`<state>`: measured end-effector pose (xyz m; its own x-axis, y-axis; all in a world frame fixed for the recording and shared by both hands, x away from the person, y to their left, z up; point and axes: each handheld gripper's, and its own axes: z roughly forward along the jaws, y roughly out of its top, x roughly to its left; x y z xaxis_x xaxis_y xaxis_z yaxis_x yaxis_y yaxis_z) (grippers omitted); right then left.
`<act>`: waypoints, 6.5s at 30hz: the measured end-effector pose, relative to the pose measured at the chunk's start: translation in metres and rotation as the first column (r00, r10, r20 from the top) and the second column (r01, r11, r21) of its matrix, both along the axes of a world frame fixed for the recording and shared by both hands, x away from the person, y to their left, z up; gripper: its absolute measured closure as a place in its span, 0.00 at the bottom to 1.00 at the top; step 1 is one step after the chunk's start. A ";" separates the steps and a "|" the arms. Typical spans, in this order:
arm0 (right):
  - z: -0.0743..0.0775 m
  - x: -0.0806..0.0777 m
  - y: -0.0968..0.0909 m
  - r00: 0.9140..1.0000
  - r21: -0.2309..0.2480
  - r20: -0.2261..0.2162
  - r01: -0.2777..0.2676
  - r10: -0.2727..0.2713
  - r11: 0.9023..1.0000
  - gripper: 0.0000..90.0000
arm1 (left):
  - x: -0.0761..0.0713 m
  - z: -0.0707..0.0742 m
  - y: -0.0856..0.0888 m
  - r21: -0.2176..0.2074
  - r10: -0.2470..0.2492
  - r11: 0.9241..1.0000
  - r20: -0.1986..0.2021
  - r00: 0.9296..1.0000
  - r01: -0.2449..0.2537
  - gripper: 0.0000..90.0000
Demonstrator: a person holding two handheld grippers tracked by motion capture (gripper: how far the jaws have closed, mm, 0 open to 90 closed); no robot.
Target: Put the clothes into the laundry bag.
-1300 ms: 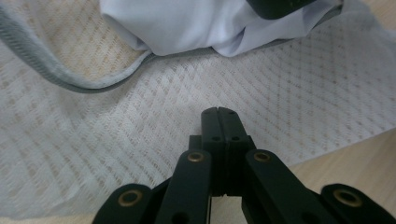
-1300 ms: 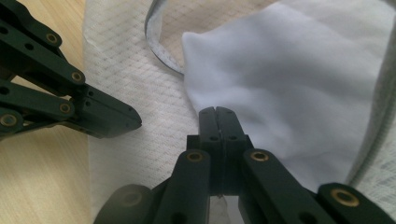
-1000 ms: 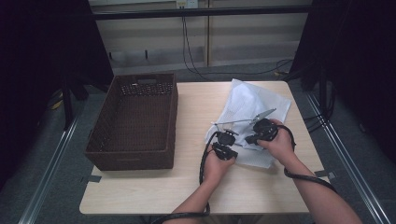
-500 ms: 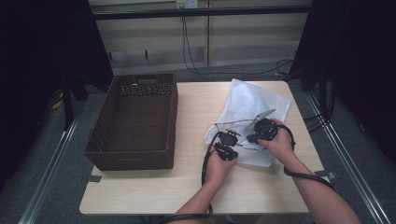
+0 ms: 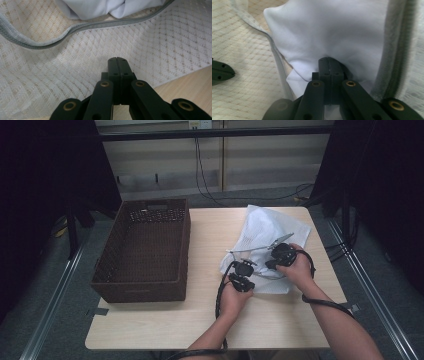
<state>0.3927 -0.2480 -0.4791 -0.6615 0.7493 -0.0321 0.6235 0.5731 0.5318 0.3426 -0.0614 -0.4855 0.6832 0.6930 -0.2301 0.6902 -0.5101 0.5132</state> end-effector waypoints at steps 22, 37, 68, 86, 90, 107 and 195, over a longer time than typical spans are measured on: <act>0.005 0.013 -0.008 0.998 -0.013 0.016 0.065 -0.065 0.998 1.00 | -0.001 -0.001 0.001 -0.011 0.017 1.000 0.001 1.000 -0.017 1.00; 0.022 -0.005 -0.001 1.000 0.006 -0.006 -0.007 0.007 1.000 1.00 | -0.012 -0.003 -0.009 -0.050 0.035 0.998 -0.014 0.999 -0.036 1.00; 0.066 -0.024 -0.029 0.995 0.035 0.052 0.083 -0.085 0.996 0.75 | -0.013 -0.002 -0.016 -0.047 0.044 0.998 -0.014 0.999 -0.045 1.00; 0.064 -0.005 0.001 0.995 0.026 0.102 -0.020 0.017 0.999 1.00 | -0.013 -0.002 -0.012 -0.041 0.018 0.999 -0.021 1.000 -0.019 1.00; 0.056 -0.015 0.001 0.996 0.010 0.073 -0.056 0.055 0.998 0.99 | -0.011 -0.002 -0.012 -0.045 0.018 0.999 -0.027 0.999 -0.020 1.00; 0.070 -0.037 -0.017 0.997 0.097 0.080 0.001 -0.009 0.995 0.49 | -0.010 0.023 0.015 -0.074 0.055 0.996 0.003 0.998 -0.055 0.33; 0.040 -0.140 -0.068 0.995 0.191 0.103 -0.015 -0.005 0.981 0.18 | -0.049 0.027 0.139 -0.136 -0.071 0.988 0.038 0.997 0.075 0.07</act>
<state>0.2529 -0.3161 -0.4396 -0.6662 0.7445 0.0435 0.5569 0.4579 0.6929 0.2933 0.0777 -0.4587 0.7394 0.6044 -0.2965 0.6356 -0.4816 0.6034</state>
